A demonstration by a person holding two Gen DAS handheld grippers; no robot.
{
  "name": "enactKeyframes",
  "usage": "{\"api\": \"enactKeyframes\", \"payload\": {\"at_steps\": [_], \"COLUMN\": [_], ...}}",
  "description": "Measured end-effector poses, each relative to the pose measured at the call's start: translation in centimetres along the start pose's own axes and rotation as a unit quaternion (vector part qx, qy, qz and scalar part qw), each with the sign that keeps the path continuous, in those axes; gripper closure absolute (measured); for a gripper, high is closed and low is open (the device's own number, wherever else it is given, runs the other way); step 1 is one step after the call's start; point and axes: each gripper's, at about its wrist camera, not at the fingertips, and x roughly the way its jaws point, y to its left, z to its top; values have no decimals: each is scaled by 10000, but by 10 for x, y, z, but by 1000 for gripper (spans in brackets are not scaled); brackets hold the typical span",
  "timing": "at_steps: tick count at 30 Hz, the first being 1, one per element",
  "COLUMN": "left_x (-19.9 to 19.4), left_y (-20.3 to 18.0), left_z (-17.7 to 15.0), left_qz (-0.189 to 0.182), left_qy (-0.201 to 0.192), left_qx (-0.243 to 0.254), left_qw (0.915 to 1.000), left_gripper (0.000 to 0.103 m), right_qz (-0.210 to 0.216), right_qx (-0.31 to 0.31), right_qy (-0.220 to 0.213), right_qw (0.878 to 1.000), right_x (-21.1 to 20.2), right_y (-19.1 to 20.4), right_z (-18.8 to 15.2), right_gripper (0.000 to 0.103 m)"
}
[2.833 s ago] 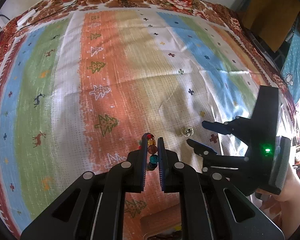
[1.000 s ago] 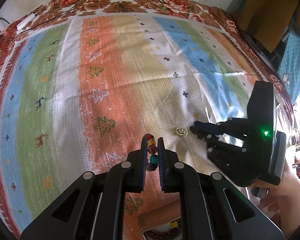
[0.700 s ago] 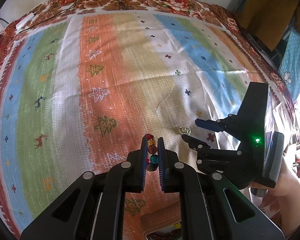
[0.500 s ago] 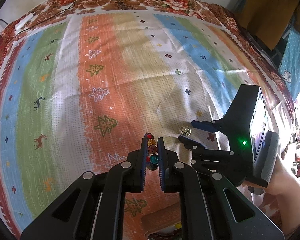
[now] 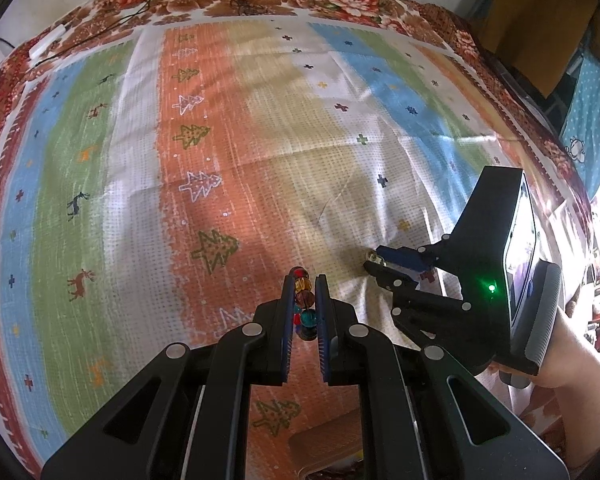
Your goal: Organize jewelry
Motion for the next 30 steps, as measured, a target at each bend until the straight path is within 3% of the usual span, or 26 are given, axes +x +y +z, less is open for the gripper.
{"api": "enactKeyframes", "payload": {"at_steps": [16,30], "left_x": [-5,-22], "left_y": [-3,-17], "left_z": [0,-8], "left_qz": [-41,-103], "left_qy": [-68,-231], "left_qx": [30,19], "left_qw": [10000,9997], "left_gripper": [93,93], "right_qz": [67,218], "right_qx": [189,561], "right_qy": [-152,-589], "right_qw": [9997,9964], "right_x": [-14,-65], "right_y": [-8,-10], "right_z": [0,0], "right_gripper": [88,87]}}
